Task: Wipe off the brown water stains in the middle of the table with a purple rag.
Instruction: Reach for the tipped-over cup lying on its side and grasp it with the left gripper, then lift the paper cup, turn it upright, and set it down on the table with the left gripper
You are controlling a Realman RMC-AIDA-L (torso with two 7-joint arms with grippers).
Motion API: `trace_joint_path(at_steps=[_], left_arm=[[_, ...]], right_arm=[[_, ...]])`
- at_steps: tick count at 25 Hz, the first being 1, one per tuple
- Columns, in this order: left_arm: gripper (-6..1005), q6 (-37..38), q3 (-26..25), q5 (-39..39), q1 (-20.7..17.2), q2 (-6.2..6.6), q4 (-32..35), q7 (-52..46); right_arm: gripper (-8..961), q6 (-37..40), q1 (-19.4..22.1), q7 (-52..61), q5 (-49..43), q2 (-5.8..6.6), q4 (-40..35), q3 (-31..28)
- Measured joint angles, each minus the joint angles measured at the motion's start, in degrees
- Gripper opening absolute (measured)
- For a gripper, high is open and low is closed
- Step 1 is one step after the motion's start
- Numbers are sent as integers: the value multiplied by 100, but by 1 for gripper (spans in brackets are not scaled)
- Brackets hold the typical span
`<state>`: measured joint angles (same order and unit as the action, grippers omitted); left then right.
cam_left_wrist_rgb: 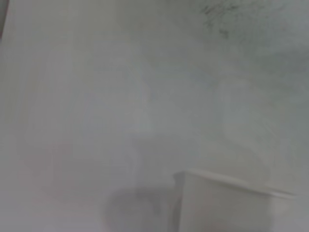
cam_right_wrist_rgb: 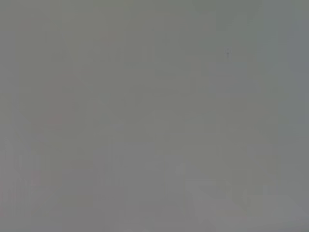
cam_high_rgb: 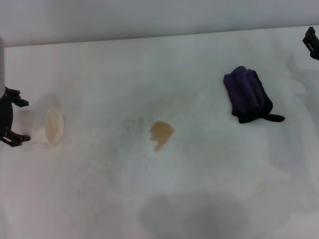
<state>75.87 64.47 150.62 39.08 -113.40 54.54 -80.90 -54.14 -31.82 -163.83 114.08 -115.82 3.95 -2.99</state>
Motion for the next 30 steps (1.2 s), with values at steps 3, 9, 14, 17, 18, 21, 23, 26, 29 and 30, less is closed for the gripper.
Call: trace_joint_path(at_steps=[3,9,14,17,18,21,23,26,29,30], left_arm=[[887,-315,-3,-122,1,-34,-213,153],[882,-597,-3,-238,11,-53,-531,324],[879,-696,-23,-241,13,-86,-607,351],[877,-754,-72,-246,-1,-113,-647,404],[876,-779,-74,-251,-13,-129,-652,422],[874,-843,-73,-267,-40,-176,-657,495],[873,-861,-73,-306,-62,-187,-655,576],[816,-860,-72,-482,-76,-198,-643,614],[775,-884,-84,-791,-144,-240,-522,618],[761,-907,-106,-893,-185,-257,-465,619]], right_arm=[[866,0,0,0,0,-1,0,0],[866,-10,0,0,0,-2,0,0],[866,-29,7,0,0,-2,0,0],[866,-36,6,0,0,-2,1,0],[866,-36,6,0,0,-2,3,1],[866,-36,5,0,0,-1,7,1],[866,-37,11,0,0,-2,8,0],[866,-43,27,0,0,-2,9,1],[866,-45,48,0,0,-1,3,0],[866,-45,52,0,0,-2,-4,0]])
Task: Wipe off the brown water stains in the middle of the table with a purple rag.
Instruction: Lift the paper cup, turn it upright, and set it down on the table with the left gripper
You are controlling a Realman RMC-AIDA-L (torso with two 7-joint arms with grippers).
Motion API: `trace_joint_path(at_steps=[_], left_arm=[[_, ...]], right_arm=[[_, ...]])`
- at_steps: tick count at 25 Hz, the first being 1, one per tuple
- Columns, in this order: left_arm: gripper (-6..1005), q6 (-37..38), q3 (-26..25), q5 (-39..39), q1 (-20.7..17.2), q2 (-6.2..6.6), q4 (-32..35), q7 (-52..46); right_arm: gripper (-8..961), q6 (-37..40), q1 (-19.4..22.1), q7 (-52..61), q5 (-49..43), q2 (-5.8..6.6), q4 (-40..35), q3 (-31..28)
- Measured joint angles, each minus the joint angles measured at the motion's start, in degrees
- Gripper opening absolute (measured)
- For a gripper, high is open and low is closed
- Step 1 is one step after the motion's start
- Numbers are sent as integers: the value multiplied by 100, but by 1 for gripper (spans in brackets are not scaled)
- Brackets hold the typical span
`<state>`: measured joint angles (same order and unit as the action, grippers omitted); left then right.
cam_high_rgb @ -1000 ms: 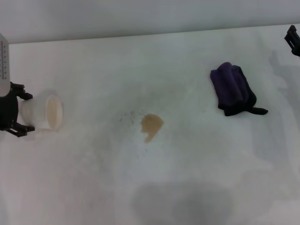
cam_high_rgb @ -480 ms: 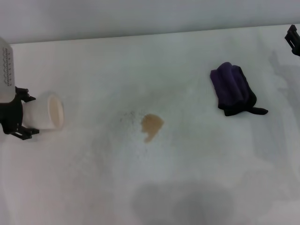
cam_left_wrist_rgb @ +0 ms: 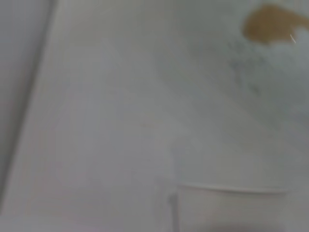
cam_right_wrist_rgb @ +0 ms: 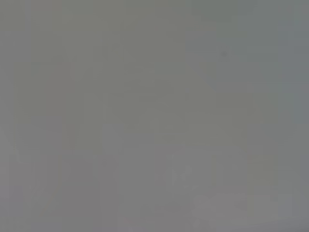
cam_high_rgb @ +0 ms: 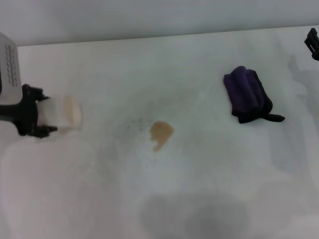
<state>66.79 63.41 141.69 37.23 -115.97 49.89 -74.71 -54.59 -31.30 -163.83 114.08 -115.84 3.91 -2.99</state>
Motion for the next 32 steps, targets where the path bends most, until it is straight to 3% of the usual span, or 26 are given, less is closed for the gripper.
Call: trace_joint_path(at_steps=[7,11,12,19,23,27,32], left_arm=[[694,-233,-993,-1321,-260,-179,-35,111],[675,-464,-1291,-2634,-491,-264,-689,784],[671,-464,-1291,-2634,-491,-264,-689,784],[647,-918,-1277,-6443,-610,-332,-3165,2828],[637,-901,-1268,-8153,-530,-386,-4224,3358],[633,-969,-1292,-9337,-333,-402,-5061,3460],[634,-995,-1301,-9604,-327,-422,-5241,3643]], right_arm=[[865,0,-8,0,-1,14,-28,0],[865,4,-28,0,-19,28,-53,10],[865,4,-29,0,-31,28,-70,21],[865,13,-32,0,-60,29,-114,57],[865,13,-41,0,-63,27,-114,63],[865,18,-52,0,-70,30,-112,71],[865,29,-52,0,-74,38,-165,73]])
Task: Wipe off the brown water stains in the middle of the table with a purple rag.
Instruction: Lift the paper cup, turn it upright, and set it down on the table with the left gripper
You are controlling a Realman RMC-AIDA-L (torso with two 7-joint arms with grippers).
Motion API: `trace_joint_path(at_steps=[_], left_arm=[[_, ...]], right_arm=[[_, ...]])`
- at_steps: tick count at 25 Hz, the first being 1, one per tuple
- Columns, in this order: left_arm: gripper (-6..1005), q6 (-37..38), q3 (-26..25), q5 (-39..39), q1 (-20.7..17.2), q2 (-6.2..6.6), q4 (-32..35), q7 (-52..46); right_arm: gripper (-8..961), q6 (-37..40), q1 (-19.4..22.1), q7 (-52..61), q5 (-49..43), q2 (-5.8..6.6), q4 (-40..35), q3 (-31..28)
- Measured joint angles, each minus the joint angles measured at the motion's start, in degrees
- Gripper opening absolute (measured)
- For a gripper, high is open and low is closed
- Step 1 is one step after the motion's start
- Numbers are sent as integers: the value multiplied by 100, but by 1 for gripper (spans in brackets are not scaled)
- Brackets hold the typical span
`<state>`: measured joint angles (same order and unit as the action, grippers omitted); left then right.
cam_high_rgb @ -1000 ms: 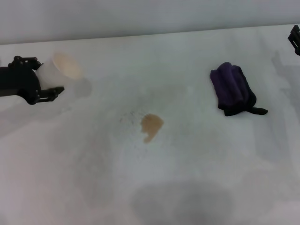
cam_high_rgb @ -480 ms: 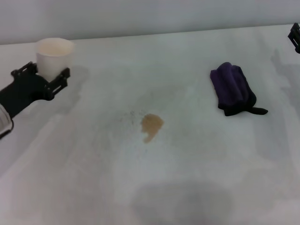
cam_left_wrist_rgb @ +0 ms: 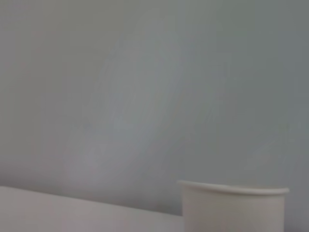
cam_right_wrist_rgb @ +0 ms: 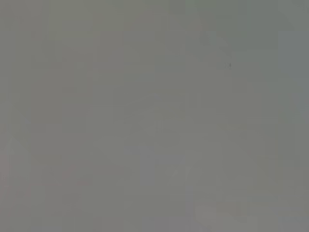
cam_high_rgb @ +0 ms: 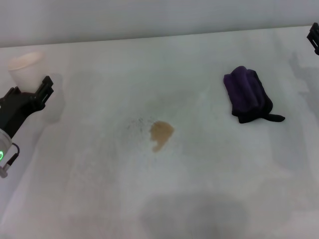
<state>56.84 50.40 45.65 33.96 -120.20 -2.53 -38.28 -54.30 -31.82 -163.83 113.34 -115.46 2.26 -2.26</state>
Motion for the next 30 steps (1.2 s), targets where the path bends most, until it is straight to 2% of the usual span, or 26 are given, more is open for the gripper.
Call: trace_joint_path(at_steps=[5,12,30], left_arm=[[634,-11,47,103,-13,-3,-124,177],[634,-26,36,127,-35,-20,-489,1294],[651,-74,16,120,-298,-29,-528,1435]], right_arm=[[865,7,4,0,-7,-2,-4,-1],[865,-22,44,0,-75,-1,-6,-3],[865,-28,-1,0,-76,6,-6,-3]])
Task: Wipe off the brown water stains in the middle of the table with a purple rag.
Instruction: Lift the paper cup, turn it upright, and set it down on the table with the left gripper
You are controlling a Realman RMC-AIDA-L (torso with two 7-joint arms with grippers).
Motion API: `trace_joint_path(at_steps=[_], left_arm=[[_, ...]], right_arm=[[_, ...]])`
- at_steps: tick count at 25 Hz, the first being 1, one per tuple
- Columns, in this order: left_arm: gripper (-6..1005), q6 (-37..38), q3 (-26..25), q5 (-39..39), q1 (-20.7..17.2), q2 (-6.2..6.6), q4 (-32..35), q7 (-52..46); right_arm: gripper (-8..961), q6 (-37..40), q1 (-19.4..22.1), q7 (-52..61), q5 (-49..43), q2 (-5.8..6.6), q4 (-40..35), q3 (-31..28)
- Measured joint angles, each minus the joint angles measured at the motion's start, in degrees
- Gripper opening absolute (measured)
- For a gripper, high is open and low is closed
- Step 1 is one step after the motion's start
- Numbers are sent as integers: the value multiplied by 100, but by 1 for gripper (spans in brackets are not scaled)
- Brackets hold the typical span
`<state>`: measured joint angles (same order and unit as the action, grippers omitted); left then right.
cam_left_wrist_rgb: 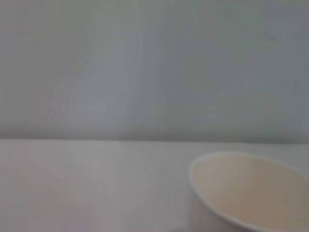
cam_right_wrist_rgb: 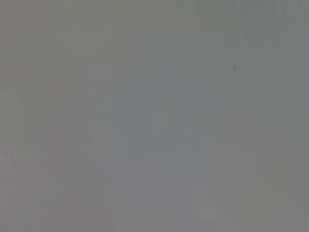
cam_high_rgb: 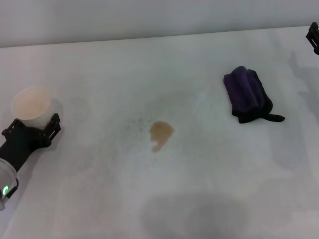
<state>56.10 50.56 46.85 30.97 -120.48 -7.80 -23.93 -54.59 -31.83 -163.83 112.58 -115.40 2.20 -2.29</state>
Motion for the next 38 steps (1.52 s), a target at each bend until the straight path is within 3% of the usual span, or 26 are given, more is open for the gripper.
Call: trace_joint_path(at_steps=[7,16,24,38], left_arm=[[777,395,1,-12,-27,-1,-192,-29],[888,1121,18,-7,-427,-4,-283,91],[888,1404,29,71,-722,2,-303,105],[891,1195,33,213,-577,16,-298,406]], right_arm=[[866,-3,11,0,0,-4,0,0],[866,-17,45,0,0,-9,0,0],[866,-44,46,0,0,-18,0,0],[864,-189,40,0,0,-24,37,146]])
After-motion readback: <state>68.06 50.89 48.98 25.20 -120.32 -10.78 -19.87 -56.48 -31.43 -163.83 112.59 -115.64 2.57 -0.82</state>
